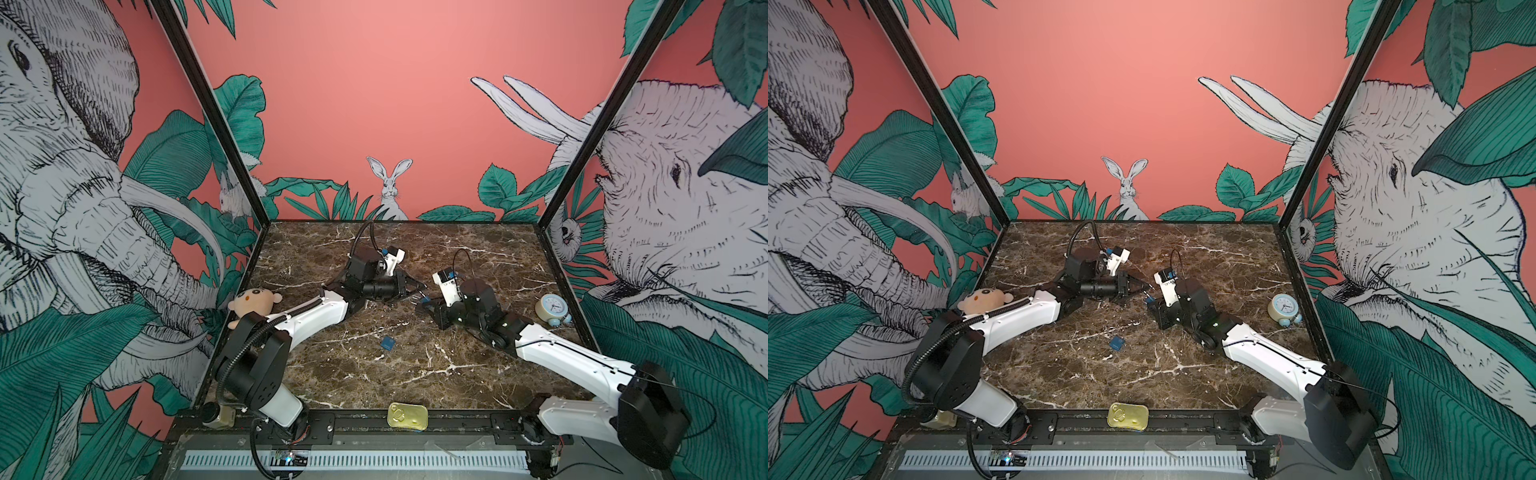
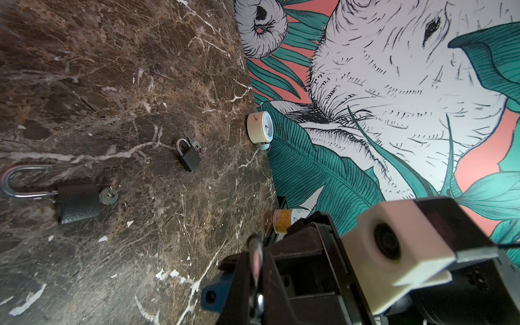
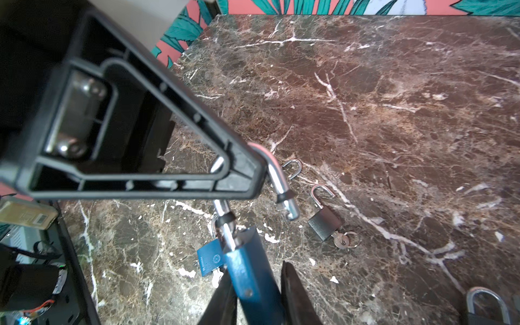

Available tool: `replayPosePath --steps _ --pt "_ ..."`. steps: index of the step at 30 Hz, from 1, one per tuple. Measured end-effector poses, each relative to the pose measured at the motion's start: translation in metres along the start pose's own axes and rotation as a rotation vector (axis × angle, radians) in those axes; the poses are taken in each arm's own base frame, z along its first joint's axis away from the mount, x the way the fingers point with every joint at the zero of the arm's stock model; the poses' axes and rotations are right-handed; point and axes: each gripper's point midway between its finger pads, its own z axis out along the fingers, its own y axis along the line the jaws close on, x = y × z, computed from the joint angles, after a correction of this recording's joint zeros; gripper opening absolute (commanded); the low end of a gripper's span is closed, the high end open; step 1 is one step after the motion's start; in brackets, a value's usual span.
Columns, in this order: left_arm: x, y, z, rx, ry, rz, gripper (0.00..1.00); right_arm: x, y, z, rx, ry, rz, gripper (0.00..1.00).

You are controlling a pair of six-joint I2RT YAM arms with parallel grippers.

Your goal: Lock with the key

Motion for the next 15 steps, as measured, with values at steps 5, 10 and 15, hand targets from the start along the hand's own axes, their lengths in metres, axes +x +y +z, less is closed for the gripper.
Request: replayPosePath --steps 5,10,15 --pt "-0.0004 -0.0005 0.0 0.0 0.0 0.0 0.0 0.0015 0.0041 0.0001 -0.02 0.007 -0.02 0.11" --pt "-0.0004 -0.0011 -0.0001 0.001 0.001 0.0 0.0 0.0013 0.0043 0.0001 -0.02 0.006 -0.022 0.27" --pt "0.0008 -0.0031 0.0002 0.009 0.009 0.002 0.0 0.0001 0.0005 0.0 -0.003 0.001 -0.014 0.29"
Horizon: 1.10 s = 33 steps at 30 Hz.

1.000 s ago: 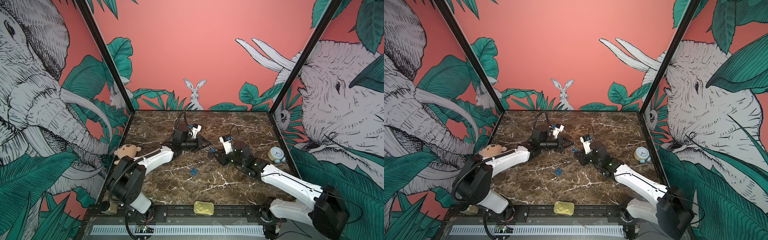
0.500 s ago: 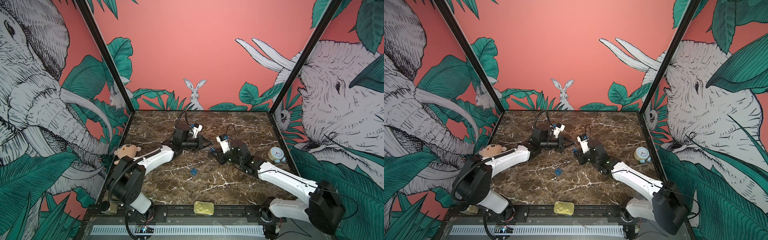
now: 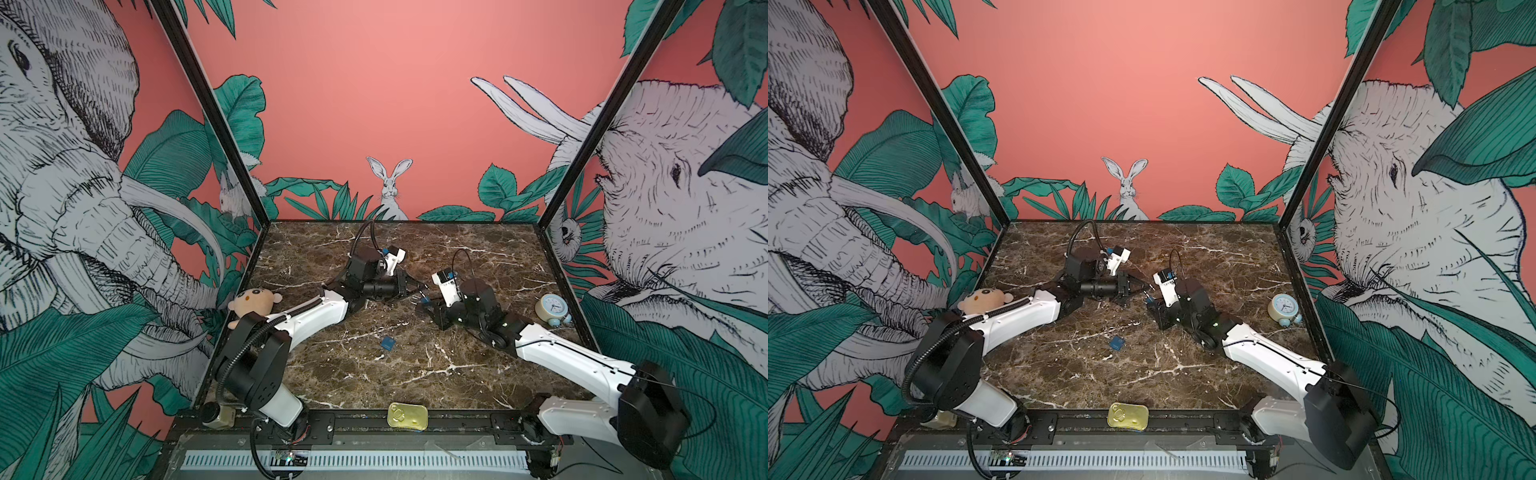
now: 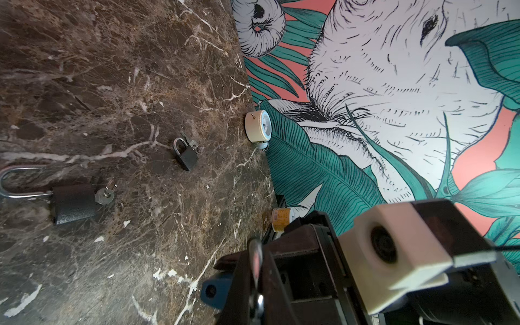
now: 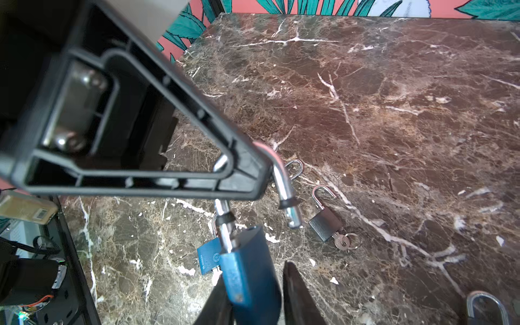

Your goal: Lock with the key

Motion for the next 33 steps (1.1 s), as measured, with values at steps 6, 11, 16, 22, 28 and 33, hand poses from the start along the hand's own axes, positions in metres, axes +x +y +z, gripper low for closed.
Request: replayPosePath --steps 6,11,16,22,28,33 --pt "0.0 -0.001 0.0 0.005 0.003 0.001 0.0 -0.001 -0.001 0.0 0.007 -0.001 -0.002 0.27" --pt "-0.001 -0.005 0.001 0.015 -0.002 0.011 0.0 -0.006 0.0 -0.002 0.011 -0.005 -0.005 0.28" --pt "-0.001 -0.005 0.001 0.015 -0.002 0.012 0.0 -0.006 0.0 -0.002 0.01 -0.004 -0.013 0.18" --pt "-0.001 -0.004 0.001 0.011 -0.004 0.006 0.0 -0.005 0.011 -0.001 -0.029 0.008 -0.051 0.0" --pt "-0.002 -0.004 0.002 0.009 -0.007 0.01 0.03 -0.004 0.011 -0.002 -0.028 0.011 -0.051 0.0" --pt "-0.004 -0.001 0.0 -0.028 -0.015 0.047 0.29 -0.001 0.006 -0.006 -0.01 0.04 -0.039 0.0"
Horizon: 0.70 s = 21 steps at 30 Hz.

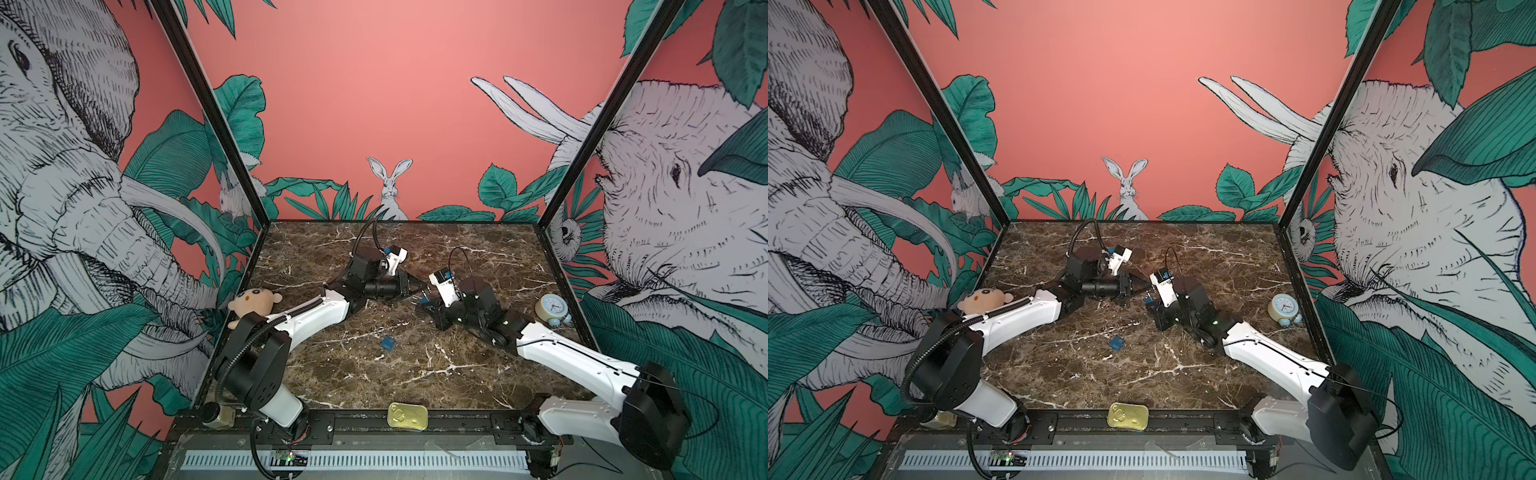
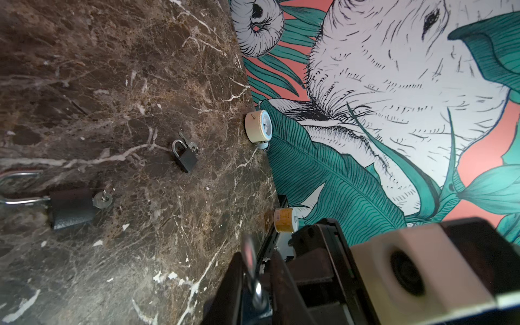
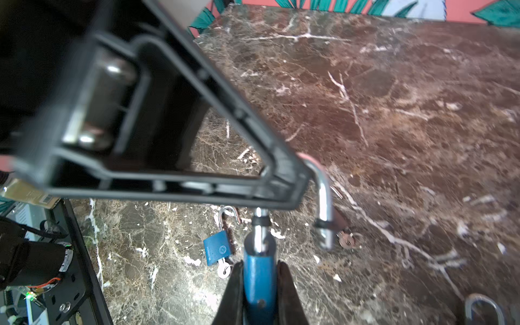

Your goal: Lock with the key

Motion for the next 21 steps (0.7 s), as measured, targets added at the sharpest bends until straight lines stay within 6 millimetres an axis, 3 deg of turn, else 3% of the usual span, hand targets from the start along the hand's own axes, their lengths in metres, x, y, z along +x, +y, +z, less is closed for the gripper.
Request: replayPosePath --steps 8,14,21 --pt "-0.01 -0.005 -0.019 -0.1 -0.071 0.147 0.35 0.017 -0.003 -0.016 0.011 0.074 0.017 0.0" --pt "-0.008 -0.011 -0.022 -0.084 -0.059 0.213 0.42 0.021 0.015 -0.022 -0.078 0.125 0.025 0.0" --pt "-0.003 -0.028 -0.014 0.032 -0.017 0.254 0.38 0.014 0.035 -0.027 -0.181 0.151 0.031 0.0"
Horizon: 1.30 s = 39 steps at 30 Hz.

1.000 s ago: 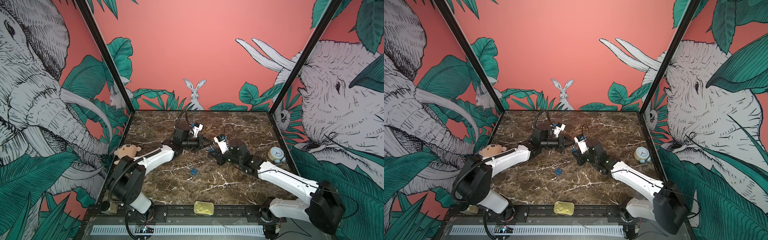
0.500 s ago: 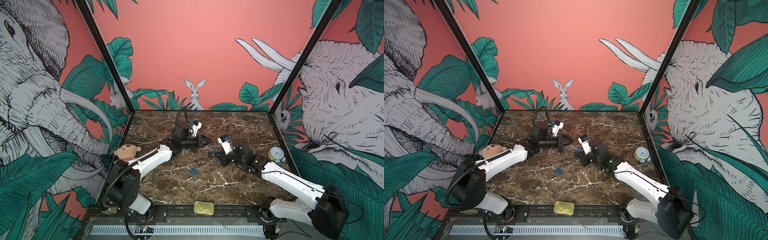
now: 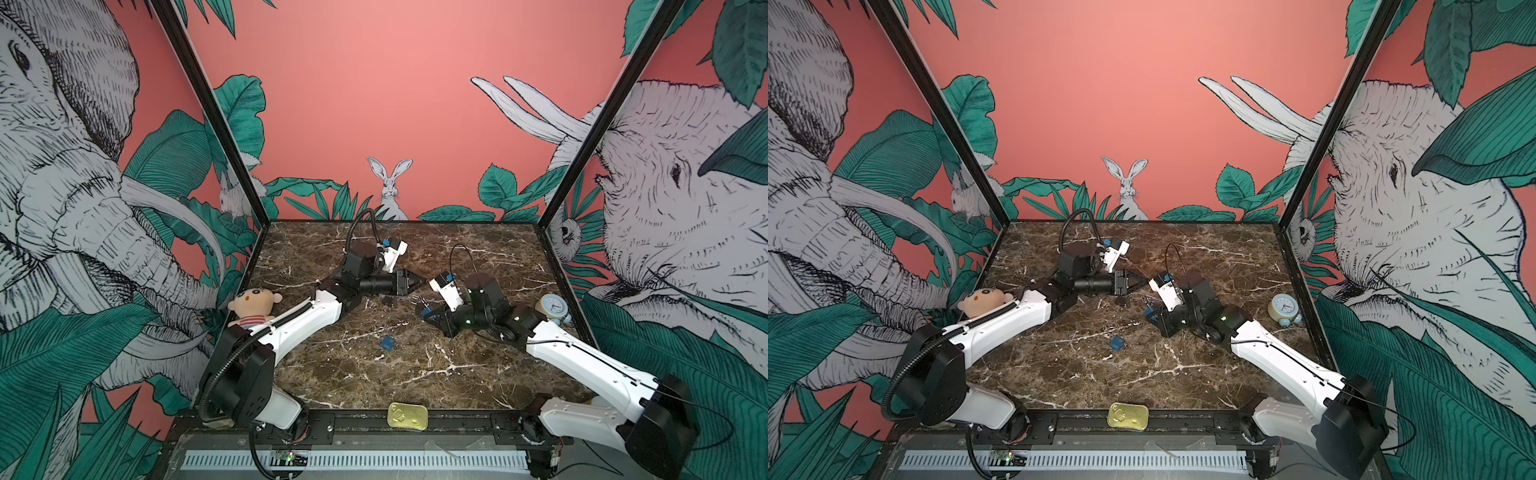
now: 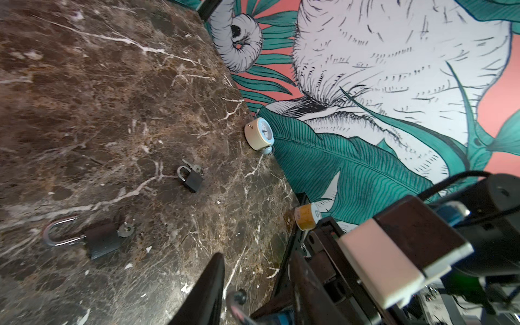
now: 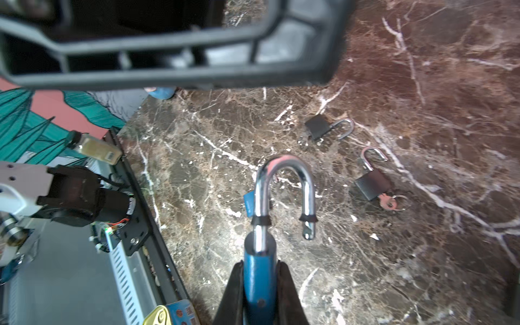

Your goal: Lock with the key

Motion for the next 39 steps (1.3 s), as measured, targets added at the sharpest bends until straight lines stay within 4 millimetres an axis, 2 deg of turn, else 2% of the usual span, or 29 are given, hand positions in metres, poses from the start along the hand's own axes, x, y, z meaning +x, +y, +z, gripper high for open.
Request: replayPosePath --steps 6,19,25,33,39 --pt "0.017 0.004 0.013 0.056 0.077 -0.034 0.36 0.006 0.001 -0.001 -0.01 0.03 0.013 0.0" --pt "0.032 -0.004 0.007 0.104 0.12 -0.034 0.34 0.002 -0.008 -0.01 -0.013 0.038 0.06 0.0" --pt "0.034 -0.005 0.003 0.106 0.115 -0.03 0.36 0.0 -0.008 -0.012 -0.027 0.039 0.069 0.0" --pt "0.025 -0.003 -0.008 0.128 0.073 -0.04 0.35 -0.002 -0.008 -0.013 -0.058 0.035 0.089 0.0" --pt "0.022 -0.01 -0.011 0.172 0.068 -0.04 0.33 -0.003 -0.004 -0.015 -0.098 0.032 0.105 0.0"
